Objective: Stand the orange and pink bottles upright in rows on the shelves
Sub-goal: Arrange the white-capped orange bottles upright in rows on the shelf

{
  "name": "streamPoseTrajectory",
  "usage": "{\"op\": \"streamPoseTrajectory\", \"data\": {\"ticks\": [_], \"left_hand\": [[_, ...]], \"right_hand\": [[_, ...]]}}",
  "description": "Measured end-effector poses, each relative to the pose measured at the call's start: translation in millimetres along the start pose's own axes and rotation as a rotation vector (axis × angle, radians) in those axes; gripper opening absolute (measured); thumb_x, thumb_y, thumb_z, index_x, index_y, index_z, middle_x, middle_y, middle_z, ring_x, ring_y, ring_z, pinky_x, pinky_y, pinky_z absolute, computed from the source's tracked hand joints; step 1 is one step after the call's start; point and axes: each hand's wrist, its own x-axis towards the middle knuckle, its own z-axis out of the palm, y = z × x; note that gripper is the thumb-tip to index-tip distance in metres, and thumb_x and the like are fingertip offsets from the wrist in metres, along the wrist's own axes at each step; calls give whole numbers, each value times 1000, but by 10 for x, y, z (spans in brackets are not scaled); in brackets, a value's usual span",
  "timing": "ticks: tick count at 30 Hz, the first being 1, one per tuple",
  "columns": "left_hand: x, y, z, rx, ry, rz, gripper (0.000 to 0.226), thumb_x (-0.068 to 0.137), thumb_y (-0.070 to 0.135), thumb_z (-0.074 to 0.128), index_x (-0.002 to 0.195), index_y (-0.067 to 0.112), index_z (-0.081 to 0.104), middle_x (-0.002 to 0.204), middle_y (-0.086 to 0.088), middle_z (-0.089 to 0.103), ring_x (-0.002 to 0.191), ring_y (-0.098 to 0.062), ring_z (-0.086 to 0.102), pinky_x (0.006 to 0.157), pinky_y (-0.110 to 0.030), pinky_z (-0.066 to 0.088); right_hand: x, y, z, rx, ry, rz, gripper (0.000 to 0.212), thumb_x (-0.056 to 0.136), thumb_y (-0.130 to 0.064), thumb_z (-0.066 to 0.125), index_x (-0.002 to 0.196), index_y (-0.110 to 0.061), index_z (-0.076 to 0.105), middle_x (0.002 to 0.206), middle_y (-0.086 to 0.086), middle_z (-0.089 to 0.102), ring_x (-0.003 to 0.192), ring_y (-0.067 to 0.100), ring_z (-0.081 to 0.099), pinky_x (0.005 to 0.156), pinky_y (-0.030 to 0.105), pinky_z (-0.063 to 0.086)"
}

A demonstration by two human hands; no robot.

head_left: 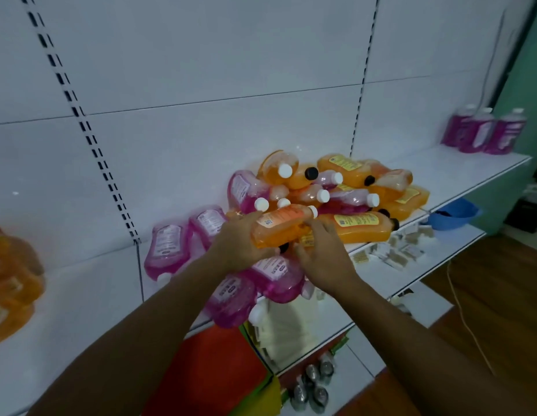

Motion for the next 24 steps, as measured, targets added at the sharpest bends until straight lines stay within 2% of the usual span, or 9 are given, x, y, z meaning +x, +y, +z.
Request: {"op": "streamPoseTrajectory", "data": {"ticks": [3, 8, 10, 13, 15, 16, 19, 21, 24], "left_hand": [[19, -4, 9, -47, 34, -3, 82, 72, 50, 78, 139, 17, 47, 129, -7, 57, 111, -20, 57, 93, -38, 51], [-142, -40, -125, -131, 148, -98, 80, 68, 54, 74, 137, 20, 52, 128, -6, 60, 110, -20, 58, 93, -40, 51], [-291, -80, -225, -165, 203, -146, 80, 64, 56, 73, 135, 25, 54, 124, -2, 62, 105, -17, 60, 89, -34, 52], [-584, -161, -381, -273, 317, -204, 72, 67, 43, 82, 132, 25, 58, 121, -1, 63, 105, -17, 61, 86, -22, 50], [-818, -170, -505, -268, 362, -215, 71, 69, 40, 84, 133, 23, 57, 121, 1, 61, 105, -12, 59, 83, -9, 44], [-942, -170, -568, -243, 384, -210, 74, 68, 44, 83, 133, 22, 57, 120, 1, 60, 104, -10, 57, 83, -8, 43], [-1319, -269, -723, -154, 452, -215, 82, 62, 53, 78, 136, 25, 53, 121, -2, 55, 108, -14, 55, 92, -23, 47], [-1569, -376, -799, -114, 474, -263, 87, 61, 54, 80, 138, 25, 51, 122, -3, 52, 109, -15, 54, 91, -27, 50], [-1884, -500, -867, -94, 491, -342, 97, 56, 61, 79, 141, 26, 45, 123, -1, 47, 112, -14, 50, 91, -36, 54]], "right_hand": [[17, 21, 37, 76, -22, 2, 49, 87, -24, 60, 134, -22, 46, 129, 4, 52, 121, 20, 45, 96, 35, 41], [23, -146, 123, 199, 41, -18, 39, 86, -20, 61, 124, -24, 53, 116, 0, 55, 112, 16, 49, 94, 35, 45], [6, -288, 159, 285, 90, -9, 36, 88, -20, 63, 123, -25, 53, 116, 0, 53, 111, 15, 51, 93, 32, 46], [-26, -538, 255, 472, 82, 15, 29, 92, -25, 61, 116, -34, 46, 109, -8, 55, 100, 8, 56, 80, 23, 47], [-50, -729, 352, 578, 47, 22, 27, 94, -30, 60, 117, -27, 47, 101, -16, 56, 91, -1, 55, 75, 20, 43], [-66, -823, 415, 623, 25, 31, 34, 93, -34, 60, 122, -21, 48, 102, -14, 58, 92, 0, 56, 75, 20, 44], [-144, -1143, 664, 741, -51, 75, 59, 86, -47, 66, 130, -13, 47, 117, 2, 62, 106, 18, 60, 87, 34, 50], [-213, -1329, 836, 801, -124, 123, 66, 76, -58, 69, 121, -16, 47, 117, 3, 63, 105, 21, 62, 91, 43, 52], [-325, -1553, 1021, 842, -187, 131, 57, 82, -46, 70, 123, -17, 44, 112, 2, 62, 95, 17, 62, 84, 37, 53]]}}
